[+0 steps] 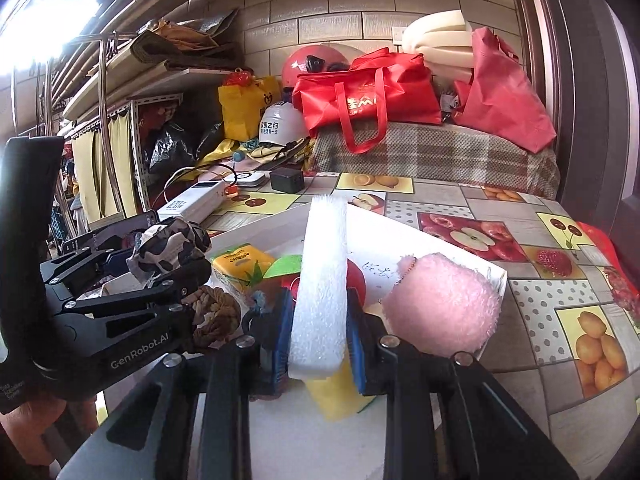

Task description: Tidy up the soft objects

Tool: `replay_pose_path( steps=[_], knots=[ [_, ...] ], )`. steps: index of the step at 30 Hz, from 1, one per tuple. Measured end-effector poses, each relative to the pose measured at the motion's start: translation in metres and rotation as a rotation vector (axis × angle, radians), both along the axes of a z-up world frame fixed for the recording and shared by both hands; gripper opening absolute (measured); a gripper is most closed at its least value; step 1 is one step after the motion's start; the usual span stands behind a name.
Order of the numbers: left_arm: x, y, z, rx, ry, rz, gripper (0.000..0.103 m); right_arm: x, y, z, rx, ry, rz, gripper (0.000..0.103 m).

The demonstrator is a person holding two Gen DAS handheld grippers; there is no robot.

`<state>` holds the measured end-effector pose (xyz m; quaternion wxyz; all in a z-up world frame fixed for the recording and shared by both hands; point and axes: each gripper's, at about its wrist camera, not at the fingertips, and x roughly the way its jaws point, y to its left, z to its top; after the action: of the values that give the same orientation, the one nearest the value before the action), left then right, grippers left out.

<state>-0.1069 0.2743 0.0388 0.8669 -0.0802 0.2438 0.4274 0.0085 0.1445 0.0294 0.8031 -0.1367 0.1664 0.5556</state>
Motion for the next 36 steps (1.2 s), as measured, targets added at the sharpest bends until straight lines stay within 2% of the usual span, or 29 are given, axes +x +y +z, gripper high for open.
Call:
replay_pose_path(
  steps=[1,3,10,13,14,24,29,36],
  knots=[
    [-0.001,0.0,0.001,0.009,-0.002,0.019,0.094,0.001,-0.004,0.001,0.019,-0.002,-0.019,0.065],
    [-0.006,0.001,0.001,0.008,-0.024,0.025,0.103,0.004,-0.009,0.003,0.047,0.011,-0.025,0.079],
    [-0.012,-0.001,0.003,0.022,-0.044,0.035,0.103,-0.001,-0.012,0.005,0.07,-0.027,-0.032,0.082],
    [-0.019,-0.003,0.006,0.044,-0.074,0.06,0.103,0.002,-0.015,0.005,0.084,-0.019,-0.069,0.101],
    [-0.022,-0.004,0.006,0.047,-0.088,0.065,0.103,0.004,-0.016,0.006,0.091,-0.013,-0.073,0.103],
    [-0.034,-0.011,0.011,0.092,-0.145,0.078,0.103,-0.004,-0.029,0.009,0.164,-0.052,-0.067,0.103],
    [-0.038,-0.015,0.013,0.112,-0.168,0.077,0.103,-0.004,-0.037,0.009,0.166,-0.065,-0.132,0.103],
    [-0.049,-0.031,0.013,0.083,-0.201,0.065,0.103,-0.004,-0.054,0.008,0.167,-0.048,-0.131,0.103]
  ],
)
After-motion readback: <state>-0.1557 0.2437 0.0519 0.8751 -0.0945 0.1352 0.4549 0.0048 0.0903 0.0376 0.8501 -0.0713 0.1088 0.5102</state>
